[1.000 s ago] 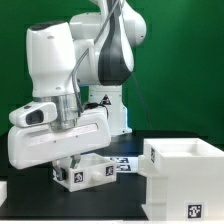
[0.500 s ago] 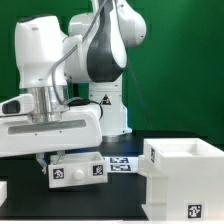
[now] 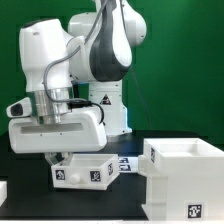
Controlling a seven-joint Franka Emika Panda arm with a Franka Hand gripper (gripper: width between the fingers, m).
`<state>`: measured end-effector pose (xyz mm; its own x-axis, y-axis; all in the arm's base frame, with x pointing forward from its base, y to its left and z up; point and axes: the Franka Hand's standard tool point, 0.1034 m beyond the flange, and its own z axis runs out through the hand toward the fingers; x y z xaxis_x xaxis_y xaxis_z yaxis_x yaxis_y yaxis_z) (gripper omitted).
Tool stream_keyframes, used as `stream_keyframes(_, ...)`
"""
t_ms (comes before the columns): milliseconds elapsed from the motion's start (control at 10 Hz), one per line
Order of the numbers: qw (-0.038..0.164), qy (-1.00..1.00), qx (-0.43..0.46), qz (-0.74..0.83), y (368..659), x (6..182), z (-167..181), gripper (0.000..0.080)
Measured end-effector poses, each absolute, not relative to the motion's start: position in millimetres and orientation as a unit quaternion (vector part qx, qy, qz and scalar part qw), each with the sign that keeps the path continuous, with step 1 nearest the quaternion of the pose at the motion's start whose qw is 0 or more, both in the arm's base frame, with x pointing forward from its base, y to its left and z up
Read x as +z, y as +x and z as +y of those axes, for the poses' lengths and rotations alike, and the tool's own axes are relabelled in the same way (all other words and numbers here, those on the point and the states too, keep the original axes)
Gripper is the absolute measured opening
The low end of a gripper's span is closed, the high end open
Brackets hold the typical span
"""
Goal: Assemble drawer
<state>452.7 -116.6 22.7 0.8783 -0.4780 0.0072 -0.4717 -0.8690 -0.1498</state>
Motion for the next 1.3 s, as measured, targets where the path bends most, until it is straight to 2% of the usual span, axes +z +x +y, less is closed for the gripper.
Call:
stream_keyframes(100, 0.081, -0.931, -0.014, 0.356, 461.2, 27.0, -117.9, 0.0038)
stream_keyframes(300, 0.104, -0.873, 0.037, 0.476, 474.2, 20.5, -109.5, 0.0038)
stream_keyframes(700, 0.113, -0.820, 0.038, 0.560, 476.6, 20.3, -106.1, 0.0038)
stream_keyframes(800, 0.116, -0.756, 0.083, 0.639, 480.9, 21.3, -102.9, 0.0038)
stream_keyframes(900, 0.117, -0.704, 0.102, 0.693, 492.1, 21.5, -104.1, 0.0038)
stream_keyframes(1100, 0.136, -0.651, 0.100, 0.740, 514.6, 21.9, -103.3, 0.0038)
stream_keyframes(1300, 0.138, -0.622, 0.075, 0.767, 519.5, 21.6, -95.6, 0.0038)
